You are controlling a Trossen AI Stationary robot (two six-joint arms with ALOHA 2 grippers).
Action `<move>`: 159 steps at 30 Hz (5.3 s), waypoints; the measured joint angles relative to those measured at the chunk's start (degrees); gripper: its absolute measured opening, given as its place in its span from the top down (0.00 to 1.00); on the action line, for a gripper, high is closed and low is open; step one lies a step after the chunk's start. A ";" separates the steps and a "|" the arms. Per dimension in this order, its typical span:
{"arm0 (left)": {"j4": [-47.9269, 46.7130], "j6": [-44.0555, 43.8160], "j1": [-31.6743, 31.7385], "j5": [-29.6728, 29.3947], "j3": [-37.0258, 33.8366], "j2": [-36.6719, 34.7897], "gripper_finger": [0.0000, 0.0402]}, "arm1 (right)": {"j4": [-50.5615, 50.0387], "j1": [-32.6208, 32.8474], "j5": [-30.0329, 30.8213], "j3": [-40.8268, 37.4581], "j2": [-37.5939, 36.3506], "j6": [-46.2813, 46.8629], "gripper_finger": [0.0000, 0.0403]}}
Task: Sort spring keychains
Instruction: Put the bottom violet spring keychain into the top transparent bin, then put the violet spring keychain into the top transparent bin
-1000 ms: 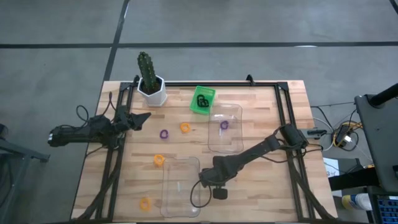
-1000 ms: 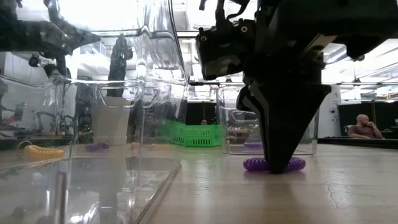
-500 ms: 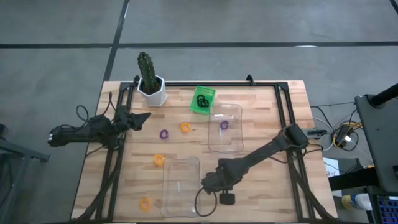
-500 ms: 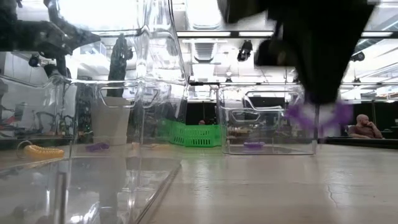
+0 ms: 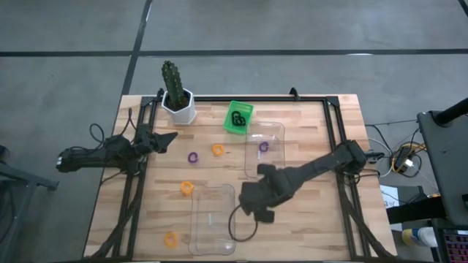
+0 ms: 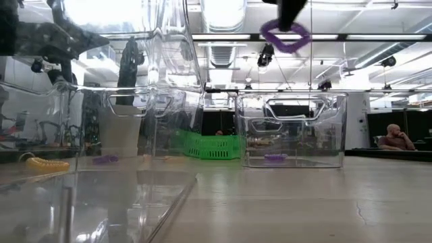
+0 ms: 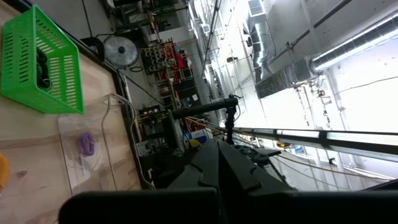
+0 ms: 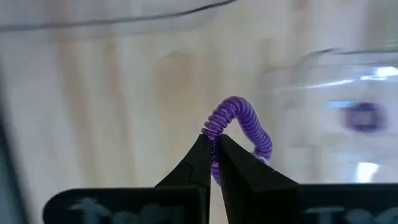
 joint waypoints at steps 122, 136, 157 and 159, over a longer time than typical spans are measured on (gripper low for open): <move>-39.56 13.75 0.89 9.93 24.10 48.76 0.68 | 38.05 -14.21 0.12 -23.40 -16.89 20.04 0.98; -40.39 24.23 6.85 10.98 28.03 63.62 0.68 | 38.09 -13.54 0.12 -23.42 -16.88 20.75 0.98; -38.22 30.78 9.70 12.02 30.00 76.21 0.68 | 38.27 -13.08 0.44 -23.42 -16.86 20.97 0.98; -37.74 31.57 9.70 12.00 30.00 77.12 0.68 | 38.33 -12.99 0.60 -23.42 -16.86 20.97 0.98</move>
